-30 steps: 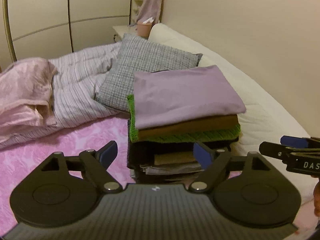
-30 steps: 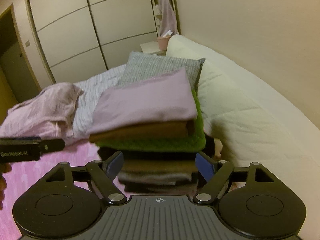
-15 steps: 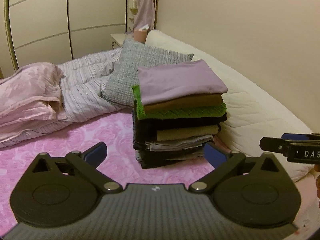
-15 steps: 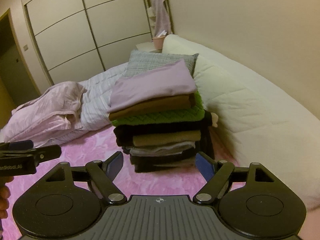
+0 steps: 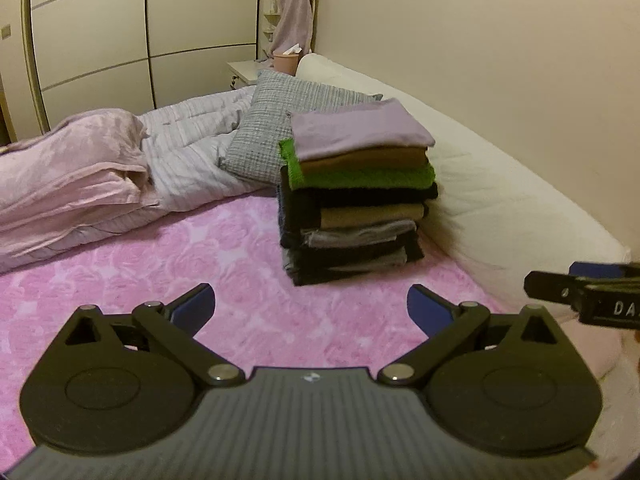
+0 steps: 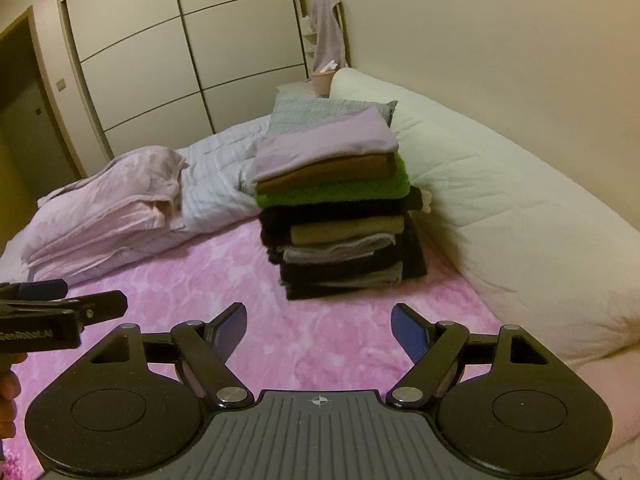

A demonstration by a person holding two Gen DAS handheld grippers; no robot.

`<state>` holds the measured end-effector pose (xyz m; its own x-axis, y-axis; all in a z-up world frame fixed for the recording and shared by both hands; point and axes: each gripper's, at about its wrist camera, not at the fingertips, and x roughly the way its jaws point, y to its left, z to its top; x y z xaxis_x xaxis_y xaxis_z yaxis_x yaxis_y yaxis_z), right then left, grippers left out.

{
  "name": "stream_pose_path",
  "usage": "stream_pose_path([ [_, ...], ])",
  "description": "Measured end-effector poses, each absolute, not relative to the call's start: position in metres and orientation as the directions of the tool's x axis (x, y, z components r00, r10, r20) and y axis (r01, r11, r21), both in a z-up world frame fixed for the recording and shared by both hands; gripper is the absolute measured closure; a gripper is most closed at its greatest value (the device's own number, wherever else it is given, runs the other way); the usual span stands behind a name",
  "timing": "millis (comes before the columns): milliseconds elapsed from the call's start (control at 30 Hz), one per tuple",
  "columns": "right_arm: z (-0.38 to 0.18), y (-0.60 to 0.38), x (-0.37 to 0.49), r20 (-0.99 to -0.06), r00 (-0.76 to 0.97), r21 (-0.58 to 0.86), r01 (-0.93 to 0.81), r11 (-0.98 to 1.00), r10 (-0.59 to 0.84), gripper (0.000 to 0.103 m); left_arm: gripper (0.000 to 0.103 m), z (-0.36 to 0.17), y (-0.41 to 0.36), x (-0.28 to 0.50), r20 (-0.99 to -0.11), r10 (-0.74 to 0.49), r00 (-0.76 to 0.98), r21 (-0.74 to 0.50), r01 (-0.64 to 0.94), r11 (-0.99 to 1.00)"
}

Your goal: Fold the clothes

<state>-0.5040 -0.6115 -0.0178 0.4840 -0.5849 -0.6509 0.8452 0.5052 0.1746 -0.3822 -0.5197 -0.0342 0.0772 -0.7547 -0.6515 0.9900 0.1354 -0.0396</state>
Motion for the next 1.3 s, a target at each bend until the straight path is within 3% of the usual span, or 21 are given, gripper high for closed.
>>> stream_pose_path([
  [400,-0.009,-0.575,-0.509,-0.648,0.52,0.191,0.818,0.542,-0.557,0.027,0.002,-0.026,-0.472,-0.392,-0.678,-0.73,0.086,-0.037,0.988,0.15],
  [1300,-0.019,-0.608,-0.545,-0.664,0.562,0.205,0.771,0.603,-0.493,0.027,0.002,-0.026,-0.492,-0.447,-0.68,-0.72,0.136,-0.011,0.981,0.195],
])
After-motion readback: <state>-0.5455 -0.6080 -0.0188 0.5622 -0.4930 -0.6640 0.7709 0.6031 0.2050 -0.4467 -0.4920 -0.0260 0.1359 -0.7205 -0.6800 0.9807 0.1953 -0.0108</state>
